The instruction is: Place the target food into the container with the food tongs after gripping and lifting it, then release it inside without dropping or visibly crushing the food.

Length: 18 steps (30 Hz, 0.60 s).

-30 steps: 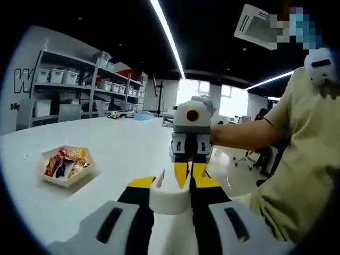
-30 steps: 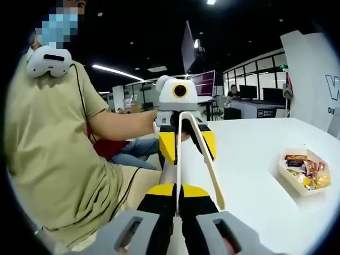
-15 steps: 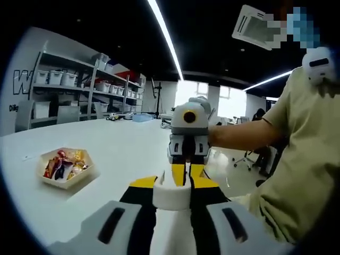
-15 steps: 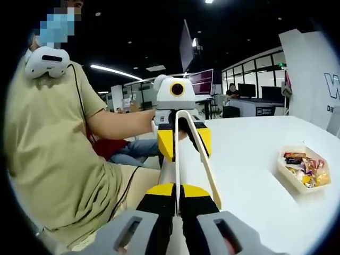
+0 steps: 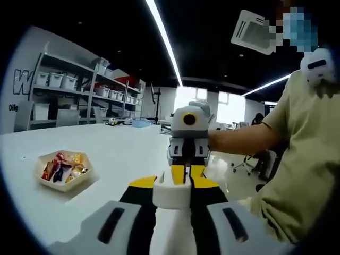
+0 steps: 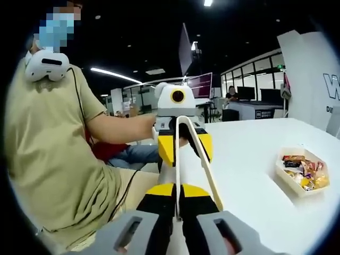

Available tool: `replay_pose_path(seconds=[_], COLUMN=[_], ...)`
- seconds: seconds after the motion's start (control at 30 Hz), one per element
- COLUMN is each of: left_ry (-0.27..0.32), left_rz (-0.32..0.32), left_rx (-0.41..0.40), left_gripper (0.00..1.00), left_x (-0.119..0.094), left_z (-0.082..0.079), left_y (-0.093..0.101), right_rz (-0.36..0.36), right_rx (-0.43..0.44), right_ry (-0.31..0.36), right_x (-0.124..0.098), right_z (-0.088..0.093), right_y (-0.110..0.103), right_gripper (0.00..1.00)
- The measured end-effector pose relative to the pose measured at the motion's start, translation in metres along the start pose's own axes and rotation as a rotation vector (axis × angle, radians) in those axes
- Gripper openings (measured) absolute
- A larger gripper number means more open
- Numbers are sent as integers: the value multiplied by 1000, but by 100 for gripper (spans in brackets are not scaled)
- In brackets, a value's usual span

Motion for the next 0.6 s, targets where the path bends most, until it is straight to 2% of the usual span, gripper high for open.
replay_pose_path(seconds=[0.13, 0.6], left_ry=[-18, -75], left_rz=[-1, -37], left_rx=[-1, 37], left_gripper=[22, 24], left_x=[0, -6], left_z=[6, 5], left_y=[-5, -14], right_rz=[16, 40], right_rx=[-24, -29], right_ry=[-26, -51], right_x=[3, 1], right_z=[4, 7], right_y=[2, 10], right_gripper=[0, 0])
Point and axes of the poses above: the point that each gripper's makers call its tool centre point, and the gripper's own axes: x roughly forward along the fingers, y roughly to its right, z roughly out of its underside, the point moved 1 cm from there along -x, roughly backward along the fingers
